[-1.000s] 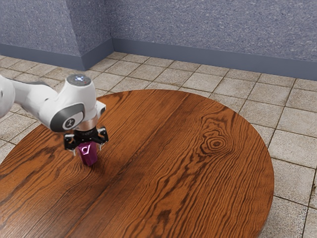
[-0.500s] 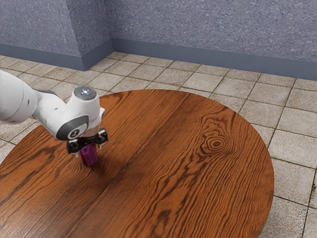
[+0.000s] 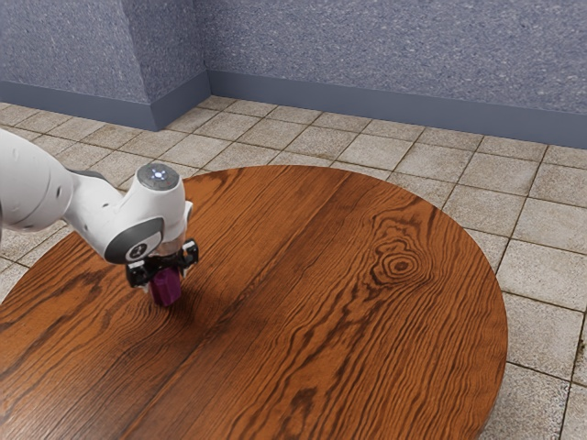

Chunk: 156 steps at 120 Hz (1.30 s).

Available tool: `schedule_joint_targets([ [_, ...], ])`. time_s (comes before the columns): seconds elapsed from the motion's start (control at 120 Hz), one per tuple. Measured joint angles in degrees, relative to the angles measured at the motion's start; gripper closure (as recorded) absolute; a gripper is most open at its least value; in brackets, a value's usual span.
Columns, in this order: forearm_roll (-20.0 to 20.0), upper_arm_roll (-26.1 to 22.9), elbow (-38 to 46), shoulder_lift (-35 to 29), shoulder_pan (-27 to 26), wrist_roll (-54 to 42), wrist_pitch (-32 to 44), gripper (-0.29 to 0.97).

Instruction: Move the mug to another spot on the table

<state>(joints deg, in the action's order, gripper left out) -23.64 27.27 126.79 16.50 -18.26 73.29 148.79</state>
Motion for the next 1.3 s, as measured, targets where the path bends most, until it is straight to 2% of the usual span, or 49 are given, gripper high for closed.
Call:
schedule_joint_targets([
  [0.325, 0.4, -0.8, 0.5, -0.8, -0.4, 0.9, -0.3, 0.14],
  [0.492, 4.2, -1.0, 0.5, -1.0, -0.4, 0.6, -1.6, 0.15],
  [0.683, 5.8, -1.6, 0.5, -1.0, -0.4, 0.2, -2.6, 0.15],
  [1.3, 7.0, -2.0, 0.4, -1.2, -0.5, -0.4, -4.0, 0.47],
])
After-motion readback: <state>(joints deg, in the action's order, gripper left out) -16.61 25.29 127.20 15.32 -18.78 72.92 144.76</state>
